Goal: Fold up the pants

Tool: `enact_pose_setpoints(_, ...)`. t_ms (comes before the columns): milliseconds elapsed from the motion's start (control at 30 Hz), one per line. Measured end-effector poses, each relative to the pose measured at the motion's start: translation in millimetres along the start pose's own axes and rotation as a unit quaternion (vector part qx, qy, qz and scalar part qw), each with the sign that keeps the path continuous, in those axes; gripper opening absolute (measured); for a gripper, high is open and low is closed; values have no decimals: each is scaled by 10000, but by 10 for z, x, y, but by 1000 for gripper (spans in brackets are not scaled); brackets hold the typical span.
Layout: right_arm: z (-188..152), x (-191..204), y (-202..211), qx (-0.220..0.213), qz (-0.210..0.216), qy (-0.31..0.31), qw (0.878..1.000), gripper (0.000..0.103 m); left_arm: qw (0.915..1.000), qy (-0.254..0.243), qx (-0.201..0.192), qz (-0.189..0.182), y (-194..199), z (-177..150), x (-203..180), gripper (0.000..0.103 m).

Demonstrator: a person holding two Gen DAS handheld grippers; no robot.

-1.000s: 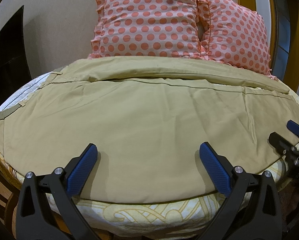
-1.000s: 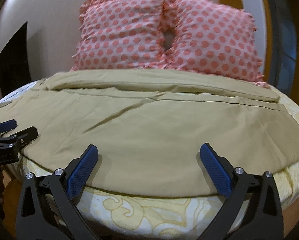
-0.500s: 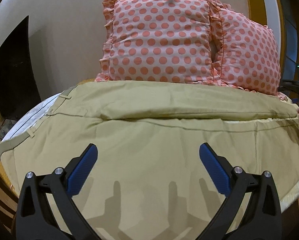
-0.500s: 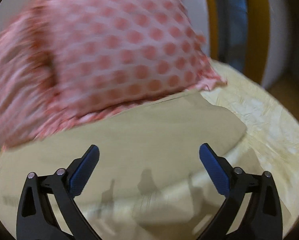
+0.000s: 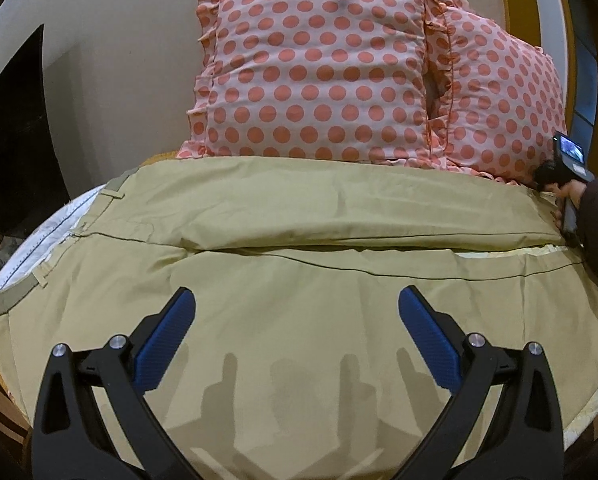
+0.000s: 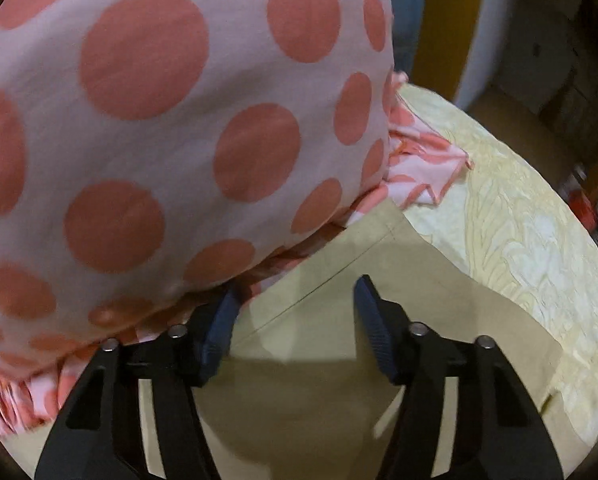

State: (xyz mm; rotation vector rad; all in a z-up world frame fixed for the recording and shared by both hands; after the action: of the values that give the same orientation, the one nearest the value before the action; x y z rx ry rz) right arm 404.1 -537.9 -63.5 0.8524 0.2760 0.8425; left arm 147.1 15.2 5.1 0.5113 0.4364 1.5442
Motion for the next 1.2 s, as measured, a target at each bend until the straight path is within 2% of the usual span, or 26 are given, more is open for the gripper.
enact_pose_setpoints(33, -21, -29, 20, -36, 75, 23, 10000, 22, 10000, 38, 18, -15, -9, -9, 8, 101)
enact_pose_setpoints(100, -95, -99, 84, 7, 538, -88, 9985, 8, 10000, 87, 34, -20, -1, -26, 20, 101)
enact_pose_setpoints(133, -147, -166, 146, 1, 798, -224, 9966, 4, 9999, 105, 33, -29, 10, -33, 24, 101)
enact_pose_setpoints(167, -187, -224, 227, -53, 1077, -361, 9935, 4, 9999, 121, 20, -42, 31, -44, 29, 101)
enact_pose_setpoints(267, -356, -448, 686, -342, 2121, -673, 9743, 4, 9998, 175, -67, -31, 122, -55, 63, 101)
enact_pose_setpoints(333, -487, -727, 1082, -570, 2723, -841, 9568, 4, 9997, 230, -113, -14, 170, -54, 99, 101)
enact_pose_setpoints(367, -668, -931, 1345, -658, 3041, -956, 9455, 4, 9995, 284, -139, 6, 200, -50, 130, 101)
enact_pose_setpoints(400, -715, -1072, 1405, -683, 3275, -1062, 9364, 4, 9994, 325, -153, 8, 216, -45, 150, 101)
enact_pose_setpoints(467, -1081, -1435, 1673, -708, 3537, -1228, 9245, 4, 9989, 427, -182, -9, 243, -11, 199, 101)
enact_pose_setpoints(533, -1396, -1669, 1788, -555, 3559, -1380, 9226, 4, 9984, 520, -215, -34, 262, 41, 233, 101)
enact_pose_setpoints(667, -1625, -1650, 1556, 207, 3707, -1648, 9138, 6, 9970, 664, -349, -206, 244, 239, 273, 101)
enact_pose_setpoints(700, -1640, -1673, 1528, 285, 3670, -1697, 9142, 11, 9970, 666, -333, -222, 216, 287, 282, 101)
enact_pose_setpoints(767, -1662, -1669, 1510, 398, 3666, -1787, 9122, 29, 9973, 658, -252, -221, 159, 349, 312, 101)
enact_pose_setpoints(800, -1668, -1680, 1496, 437, 3636, -1849, 9120, 53, 9972, 677, -209, -245, 130, 374, 338, 101)
enact_pose_setpoints(833, -1674, -1696, 1480, 451, 3610, -1892, 9121, 68, 9970, 701, -167, -290, 102, 396, 367, 101)
enact_pose_setpoints(900, -1684, -1719, 1488, 390, 3615, -1916, 9116, 68, 9952, 892, -66, -388, 32, 445, 472, 101)
enact_pose_setpoints(967, -1680, -1741, 1475, 265, 3476, -1841, 9190, 60, 9928, 1080, -64, -520, -41, 514, 563, 101)
enact_pose_setpoints(1000, -1682, -1733, 1427, 242, 3420, -1785, 9223, 33, 9918, 1161, -23, -528, -100, 549, 615, 101)
enact_pose_setpoints(1033, -1687, -1721, 1361, 318, 3516, -1780, 9185, 2, 9908, 1238, 23, -541, -187, 609, 671, 101)
enact_pose_setpoints(1067, -1677, -1723, 1354, 342, 3593, -1827, 9145, 2, 9906, 1262, 68, -522, -263, 655, 707, 101)
enact_pose_setpoints(1100, -1628, -1787, 1399, 192, 3848, -2006, 9007, 1, 9907, 1275, 142, -465, -358, 701, 749, 101)
enact_pose_setpoints(1200, -1471, -1875, 1645, -287, 4239, -2029, 8822, 1, 9880, 1428, 385, -439, -653, 811, 858, 100)
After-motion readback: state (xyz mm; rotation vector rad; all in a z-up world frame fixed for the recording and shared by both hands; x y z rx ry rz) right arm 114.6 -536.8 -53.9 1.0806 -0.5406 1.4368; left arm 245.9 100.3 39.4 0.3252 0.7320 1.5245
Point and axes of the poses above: each gripper's, at about its wrist camera, not at the fingertips, and y roughly against the way its jaws point, x to its left, z to its top, the point moved 8 cm from there along -y, roughly the way its jaws point, and after that the axes turned 2 degrees about -y, right-handed, at the moved point
